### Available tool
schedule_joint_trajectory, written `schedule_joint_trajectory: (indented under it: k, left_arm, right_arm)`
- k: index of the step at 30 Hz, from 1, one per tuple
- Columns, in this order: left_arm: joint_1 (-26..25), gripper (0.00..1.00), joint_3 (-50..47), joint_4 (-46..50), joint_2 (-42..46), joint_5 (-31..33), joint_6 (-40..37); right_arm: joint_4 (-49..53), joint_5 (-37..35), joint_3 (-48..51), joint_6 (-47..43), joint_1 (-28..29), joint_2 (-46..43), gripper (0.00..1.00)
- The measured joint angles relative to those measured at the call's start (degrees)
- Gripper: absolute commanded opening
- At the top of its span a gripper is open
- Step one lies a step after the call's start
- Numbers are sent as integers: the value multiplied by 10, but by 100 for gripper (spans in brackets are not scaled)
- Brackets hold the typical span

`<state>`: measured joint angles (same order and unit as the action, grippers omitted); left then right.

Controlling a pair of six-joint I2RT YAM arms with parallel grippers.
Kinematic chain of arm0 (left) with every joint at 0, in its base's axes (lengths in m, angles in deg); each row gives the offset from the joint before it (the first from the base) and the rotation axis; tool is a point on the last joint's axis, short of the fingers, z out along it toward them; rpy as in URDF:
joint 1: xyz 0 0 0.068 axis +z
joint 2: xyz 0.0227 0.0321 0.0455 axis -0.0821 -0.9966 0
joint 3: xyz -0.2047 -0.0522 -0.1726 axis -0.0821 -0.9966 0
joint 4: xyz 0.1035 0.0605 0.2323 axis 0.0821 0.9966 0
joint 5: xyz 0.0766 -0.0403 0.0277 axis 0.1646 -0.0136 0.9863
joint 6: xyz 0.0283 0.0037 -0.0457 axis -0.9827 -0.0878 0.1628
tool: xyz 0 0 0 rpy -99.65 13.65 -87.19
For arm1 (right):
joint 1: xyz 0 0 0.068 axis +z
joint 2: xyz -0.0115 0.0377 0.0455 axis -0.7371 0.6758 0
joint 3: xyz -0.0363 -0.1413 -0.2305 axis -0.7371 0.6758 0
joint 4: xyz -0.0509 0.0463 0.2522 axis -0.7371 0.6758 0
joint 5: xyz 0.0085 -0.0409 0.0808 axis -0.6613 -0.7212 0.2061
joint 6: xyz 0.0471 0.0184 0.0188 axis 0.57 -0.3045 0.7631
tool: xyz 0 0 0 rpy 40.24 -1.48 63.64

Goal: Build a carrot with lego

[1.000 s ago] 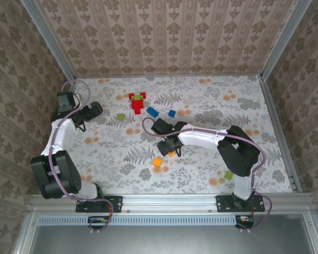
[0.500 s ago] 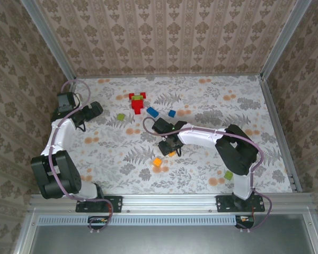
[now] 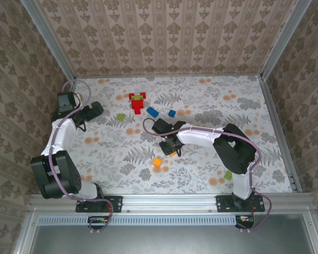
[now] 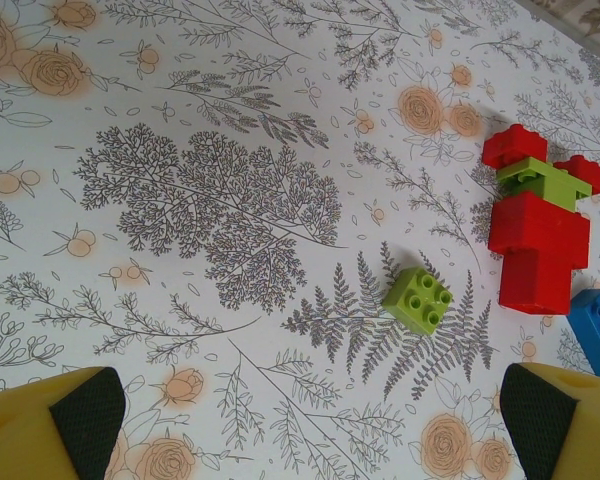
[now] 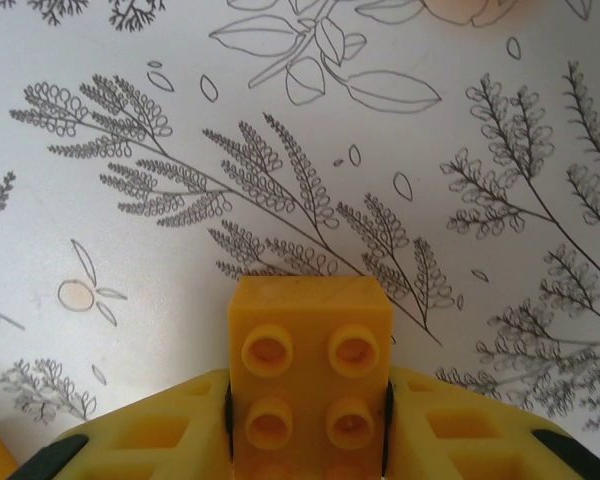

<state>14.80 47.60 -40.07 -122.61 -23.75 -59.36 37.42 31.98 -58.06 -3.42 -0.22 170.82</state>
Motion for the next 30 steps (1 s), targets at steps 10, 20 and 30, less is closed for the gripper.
schedule_joint_trajectory:
  k: [10, 20, 30]
  left_arm:
    - [0, 100, 0, 0, 0, 0, 0]
    - [0, 100, 0, 0, 0, 0, 0]
    - [0, 100, 0, 0, 0, 0, 0]
  right_arm:
    - [50, 59, 0, -38, 38, -121, 35]
    - [90, 112, -45, -101, 67, -97, 34]
    - [99, 115, -70, -141, 77, -35, 35]
